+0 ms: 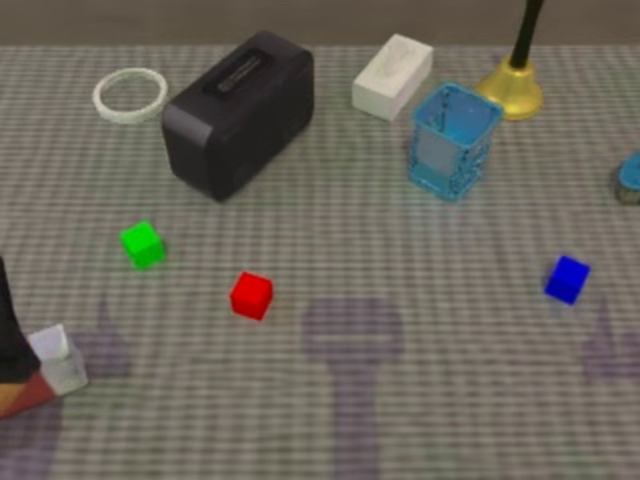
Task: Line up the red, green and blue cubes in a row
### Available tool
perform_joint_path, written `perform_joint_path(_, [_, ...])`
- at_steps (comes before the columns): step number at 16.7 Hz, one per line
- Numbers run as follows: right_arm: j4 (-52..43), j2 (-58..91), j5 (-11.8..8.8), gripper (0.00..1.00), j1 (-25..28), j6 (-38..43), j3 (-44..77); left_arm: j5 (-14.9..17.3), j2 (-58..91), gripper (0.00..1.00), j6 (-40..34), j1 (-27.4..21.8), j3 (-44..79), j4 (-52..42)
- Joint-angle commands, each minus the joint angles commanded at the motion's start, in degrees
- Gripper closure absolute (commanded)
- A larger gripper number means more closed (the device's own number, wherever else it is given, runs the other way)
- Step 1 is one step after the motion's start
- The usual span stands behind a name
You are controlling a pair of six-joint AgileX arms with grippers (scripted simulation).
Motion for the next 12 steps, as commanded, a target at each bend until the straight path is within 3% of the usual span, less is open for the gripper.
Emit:
perform_joint_path(6, [0.00, 0.00, 0.00, 0.00, 0.00, 0.00, 0.00, -0.03, 5.96, 0.00, -0.51, -1.83, 5.82, -3.89])
perform_joint_path(12, [0.00, 0.00, 0.00, 0.00, 0.00, 0.00, 0.00, 0.14, 32.93, 0.00, -2.29, -8.84, 27.69, -18.37])
